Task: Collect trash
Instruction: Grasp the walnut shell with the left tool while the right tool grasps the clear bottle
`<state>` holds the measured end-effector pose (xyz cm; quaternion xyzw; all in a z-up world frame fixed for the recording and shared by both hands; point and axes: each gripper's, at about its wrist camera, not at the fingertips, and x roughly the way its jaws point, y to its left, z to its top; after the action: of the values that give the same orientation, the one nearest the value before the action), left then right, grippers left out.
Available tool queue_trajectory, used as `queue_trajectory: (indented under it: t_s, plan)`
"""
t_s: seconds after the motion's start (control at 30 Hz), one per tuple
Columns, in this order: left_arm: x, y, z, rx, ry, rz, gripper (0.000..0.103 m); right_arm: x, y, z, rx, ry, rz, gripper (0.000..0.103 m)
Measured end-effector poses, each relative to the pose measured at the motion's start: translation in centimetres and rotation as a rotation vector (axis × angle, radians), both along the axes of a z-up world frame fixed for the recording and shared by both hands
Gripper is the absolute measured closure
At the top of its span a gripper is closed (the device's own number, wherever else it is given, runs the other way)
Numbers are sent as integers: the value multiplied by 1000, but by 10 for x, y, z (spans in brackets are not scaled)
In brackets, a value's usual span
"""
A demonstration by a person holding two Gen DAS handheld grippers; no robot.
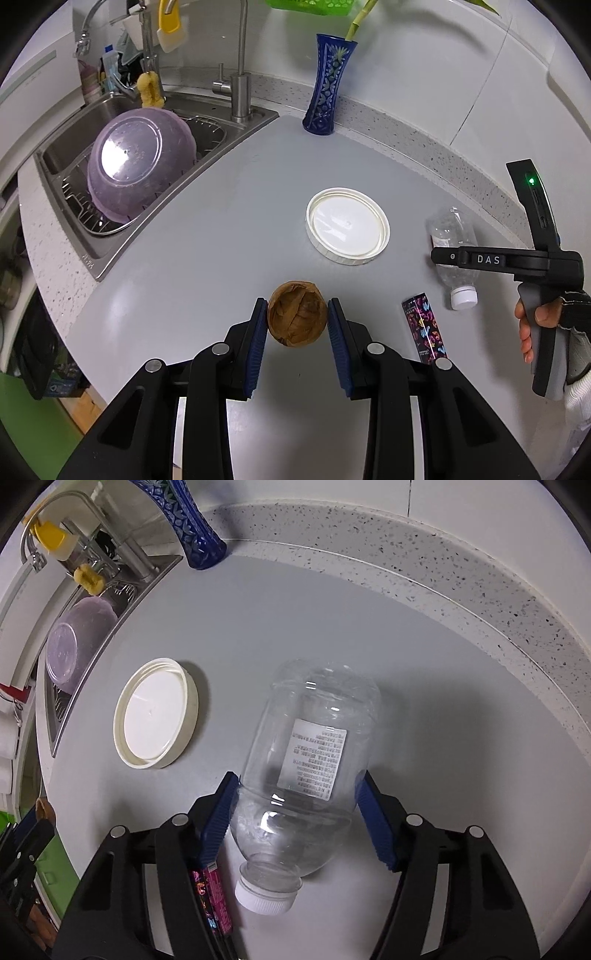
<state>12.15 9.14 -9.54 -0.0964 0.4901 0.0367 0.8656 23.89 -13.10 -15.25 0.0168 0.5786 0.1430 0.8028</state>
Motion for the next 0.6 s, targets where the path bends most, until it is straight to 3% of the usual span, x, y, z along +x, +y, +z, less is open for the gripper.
queue_trajectory:
  t_s: [0.23,0.4,0.6]
  plan:
    - [-19,3,14,-12,-19,27,70,-20,-2,33,6,-102,66,40]
    - [-47,12,30,-19,-37,65,70,-63,11,78,11,-214,218,40]
    - [-112,32,54,-2,-60,150,70,-126,57,118,-7,-329,430,40]
